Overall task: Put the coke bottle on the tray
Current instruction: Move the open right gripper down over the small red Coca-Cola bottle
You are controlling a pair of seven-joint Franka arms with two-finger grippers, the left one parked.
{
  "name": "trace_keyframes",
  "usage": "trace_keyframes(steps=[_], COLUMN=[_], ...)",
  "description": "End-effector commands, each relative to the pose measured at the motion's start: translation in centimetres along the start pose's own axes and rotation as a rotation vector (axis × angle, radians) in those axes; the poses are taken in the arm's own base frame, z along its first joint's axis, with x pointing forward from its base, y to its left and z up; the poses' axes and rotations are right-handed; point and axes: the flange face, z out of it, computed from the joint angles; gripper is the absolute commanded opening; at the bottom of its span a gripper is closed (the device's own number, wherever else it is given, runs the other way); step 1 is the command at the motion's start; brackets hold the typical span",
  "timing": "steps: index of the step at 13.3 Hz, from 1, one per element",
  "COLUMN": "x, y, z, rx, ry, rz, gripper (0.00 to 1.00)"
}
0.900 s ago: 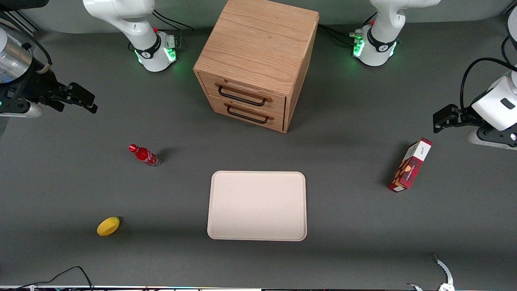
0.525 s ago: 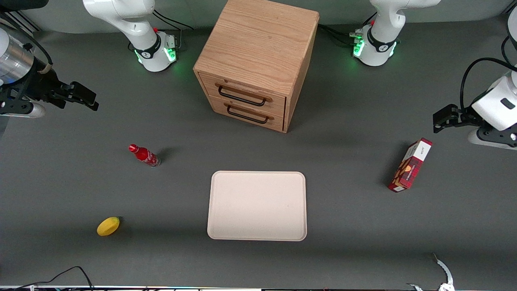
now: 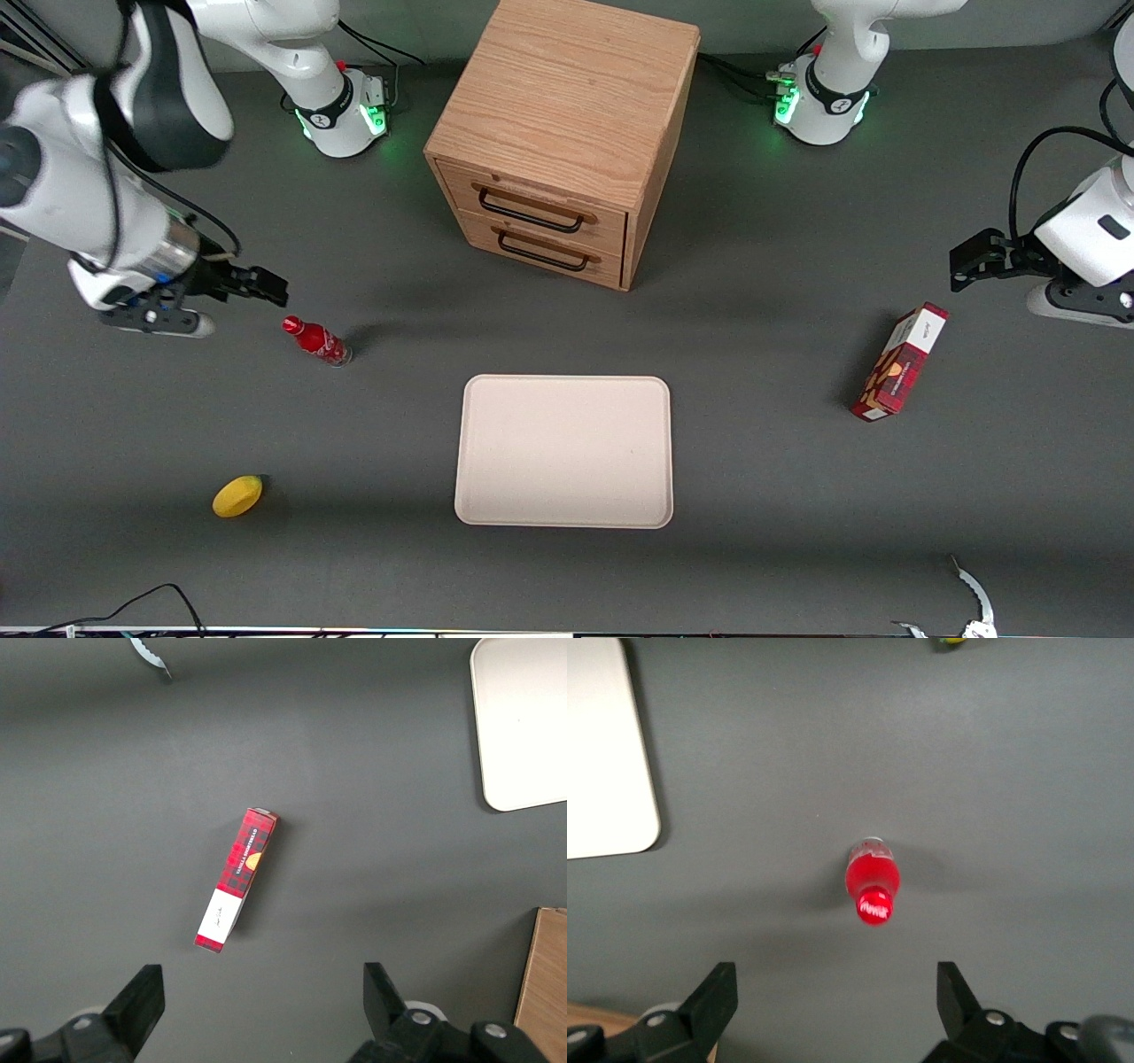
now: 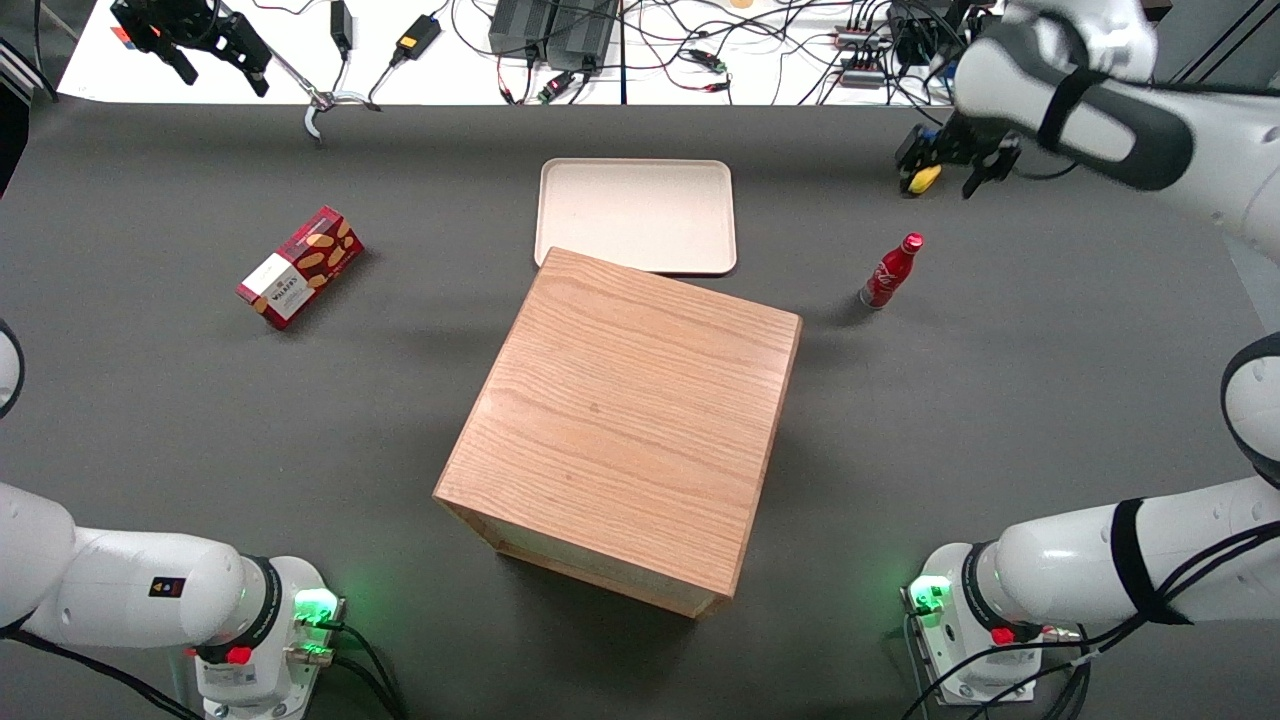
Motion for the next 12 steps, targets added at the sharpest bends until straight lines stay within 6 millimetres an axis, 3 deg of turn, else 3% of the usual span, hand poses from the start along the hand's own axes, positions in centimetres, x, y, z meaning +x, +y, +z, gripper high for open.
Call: trace_keyframes(steps=[1,6,8,9,12], x=[-1.3,-1.7,-2.1,-2.1,-2.3], y=[0.7,1.3,1.4,1.4,1.3], z=[4.3,9.6,10.3,10.5,10.4], rx=[0.018,0.025,0.003,0.003,0.000], ry=[0.055,0.094,0.116,0.115,0.114], rz=[0.025,0.022,-0.010,-0.010,-0.018], gripper=[1.00,1.00,0.88,0.77,0.04])
